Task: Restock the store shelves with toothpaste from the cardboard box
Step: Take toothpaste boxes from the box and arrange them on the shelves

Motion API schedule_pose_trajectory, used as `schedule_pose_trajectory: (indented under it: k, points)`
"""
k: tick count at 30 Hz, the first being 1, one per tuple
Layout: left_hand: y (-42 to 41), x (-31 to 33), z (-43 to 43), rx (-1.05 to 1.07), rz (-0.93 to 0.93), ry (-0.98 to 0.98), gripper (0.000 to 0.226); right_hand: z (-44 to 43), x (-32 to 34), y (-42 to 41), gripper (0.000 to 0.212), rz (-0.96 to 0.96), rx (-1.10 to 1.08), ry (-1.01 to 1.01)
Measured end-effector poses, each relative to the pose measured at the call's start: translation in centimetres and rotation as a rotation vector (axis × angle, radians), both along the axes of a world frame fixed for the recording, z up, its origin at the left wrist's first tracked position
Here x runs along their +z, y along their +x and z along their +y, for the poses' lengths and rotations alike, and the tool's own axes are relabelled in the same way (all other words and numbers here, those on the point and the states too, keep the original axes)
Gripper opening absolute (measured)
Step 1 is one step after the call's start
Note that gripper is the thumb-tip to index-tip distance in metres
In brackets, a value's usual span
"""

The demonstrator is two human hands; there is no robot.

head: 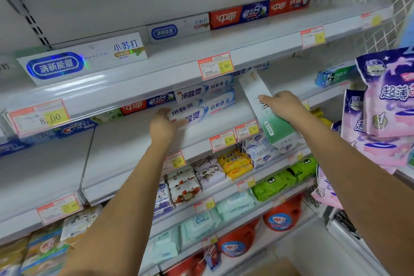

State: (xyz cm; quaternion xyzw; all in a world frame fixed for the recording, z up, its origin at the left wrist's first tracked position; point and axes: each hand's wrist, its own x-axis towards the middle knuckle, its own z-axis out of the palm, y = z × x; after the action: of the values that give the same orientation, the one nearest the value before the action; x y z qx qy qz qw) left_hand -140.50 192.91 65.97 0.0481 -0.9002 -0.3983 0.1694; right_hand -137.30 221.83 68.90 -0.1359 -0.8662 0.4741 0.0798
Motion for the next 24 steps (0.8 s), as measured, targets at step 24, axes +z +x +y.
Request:
schedule_pose_trajectory:
  k: [24]
  points:
    - [-11.8, -0.7, 4.1, 0.093, -0.173, 0.157, 0.062, 1.5, -0.5, -1.8, 0.05, -0.028, -0.026, 0.118]
